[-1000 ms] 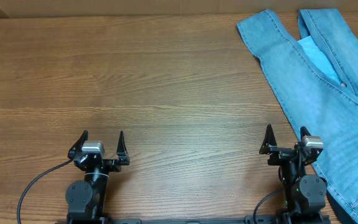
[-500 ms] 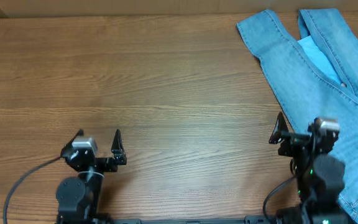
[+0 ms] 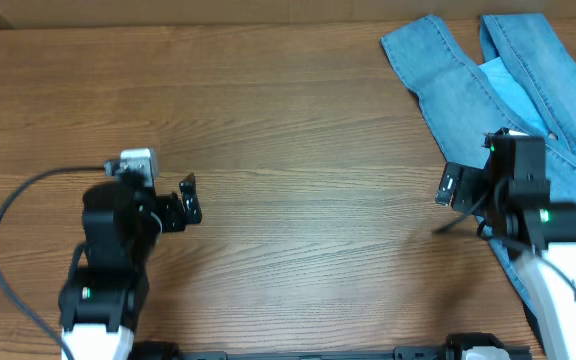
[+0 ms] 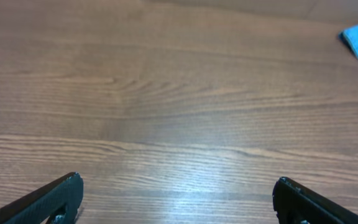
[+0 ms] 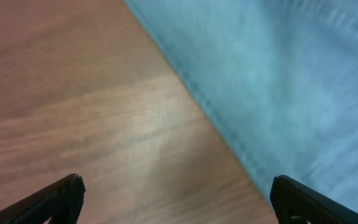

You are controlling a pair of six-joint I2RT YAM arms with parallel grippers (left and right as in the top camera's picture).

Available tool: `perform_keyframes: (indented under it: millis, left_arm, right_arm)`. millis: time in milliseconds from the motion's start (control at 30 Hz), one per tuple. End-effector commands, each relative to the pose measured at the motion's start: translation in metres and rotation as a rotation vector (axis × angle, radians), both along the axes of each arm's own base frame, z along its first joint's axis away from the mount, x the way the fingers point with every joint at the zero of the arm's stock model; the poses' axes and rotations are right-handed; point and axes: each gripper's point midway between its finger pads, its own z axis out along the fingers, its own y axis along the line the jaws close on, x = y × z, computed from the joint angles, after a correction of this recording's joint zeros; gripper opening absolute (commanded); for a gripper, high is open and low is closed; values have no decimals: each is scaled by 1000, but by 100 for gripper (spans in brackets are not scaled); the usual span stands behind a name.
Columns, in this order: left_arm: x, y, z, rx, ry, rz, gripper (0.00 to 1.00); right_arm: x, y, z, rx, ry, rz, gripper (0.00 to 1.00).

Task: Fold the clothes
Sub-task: 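Reach the right gripper to the jeans on the pile and grasp them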

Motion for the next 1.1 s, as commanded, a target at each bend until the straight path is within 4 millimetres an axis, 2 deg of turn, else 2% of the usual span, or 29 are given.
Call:
perform_keyframes:
  millis: [0,100,267,400,433,567,800,967,1067]
  left_arm:
    - [12,-3,0,-3,47,-28,100]
    - [15,-4,-16,-28,107,-11,100]
    - [17,-10,-35,-83,180,-7,100]
    - [18,-15,-44,-111,216,-19,100]
    - [18,-16,-47,-117,227,-24,100]
    - [18,-16,-51,-116,240,-24,100]
    - [18,-16,-52,-116,243,-24,100]
    - [18,-16,-51,-116,242,-24,100]
    - [18,-16,-52,-116,243,-24,100]
  right_arm:
    - [5,7,-10,102,85,-34,100]
    - [3,-3,-26,80,153,-72,100]
    - [12,-29,-50,30,215,-143,100]
    - [10,-38,-81,23,325,-156,100]
    - [8,-39,-94,25,368,-161,100]
    - [6,-42,-120,19,451,-169,100]
    - [4,-68,-146,-82,522,-224,99]
    - [6,-80,-157,-95,524,-259,86]
    - [9,-87,-157,-90,505,-281,70]
